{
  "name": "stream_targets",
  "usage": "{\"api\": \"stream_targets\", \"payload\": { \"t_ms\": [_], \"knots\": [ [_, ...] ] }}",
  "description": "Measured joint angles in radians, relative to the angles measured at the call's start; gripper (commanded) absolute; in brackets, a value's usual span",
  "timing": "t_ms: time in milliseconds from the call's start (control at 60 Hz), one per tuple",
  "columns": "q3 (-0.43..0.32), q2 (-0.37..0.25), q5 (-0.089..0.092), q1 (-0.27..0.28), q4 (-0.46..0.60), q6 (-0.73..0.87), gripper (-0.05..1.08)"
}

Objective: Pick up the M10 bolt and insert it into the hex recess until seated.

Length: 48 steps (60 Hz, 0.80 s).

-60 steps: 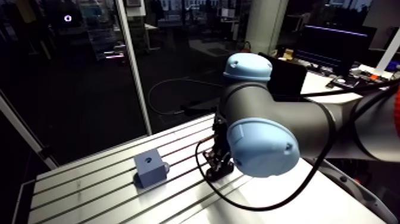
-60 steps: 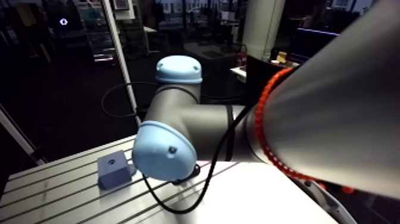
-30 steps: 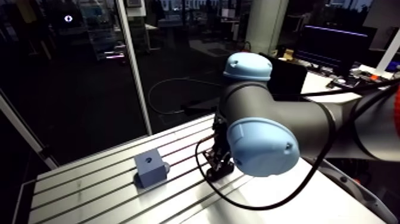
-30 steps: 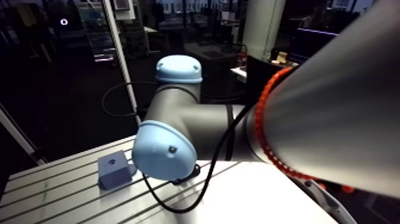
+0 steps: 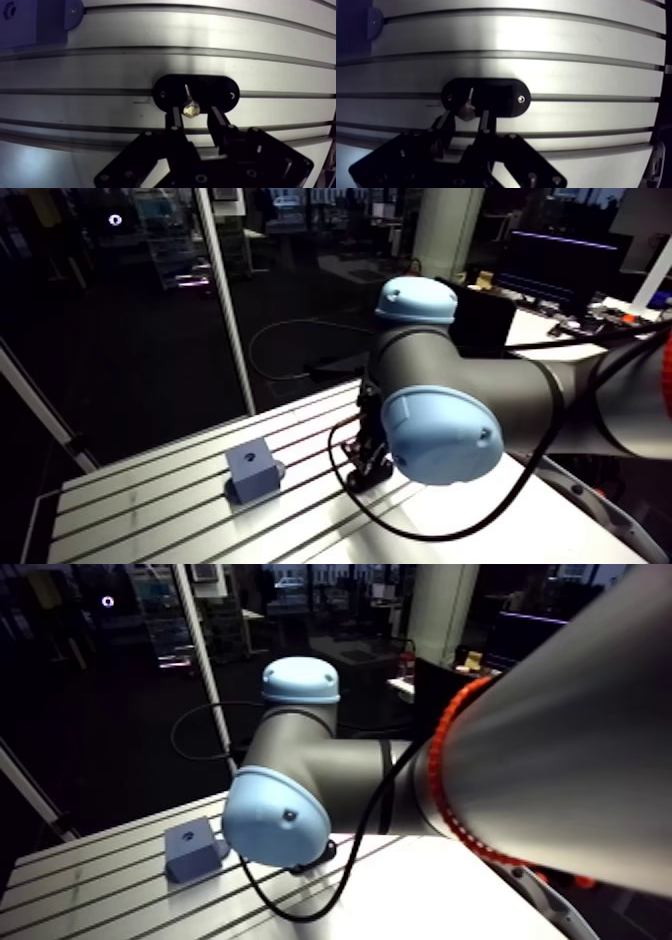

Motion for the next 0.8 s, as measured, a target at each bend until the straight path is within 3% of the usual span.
{"api": "stream_targets", "payload": {
  "t_ms": [800],
  "knots": [
    [0.003, 0.001, 0.0, 0.001, -0.001, 0.003, 0.64]
  ]
}}
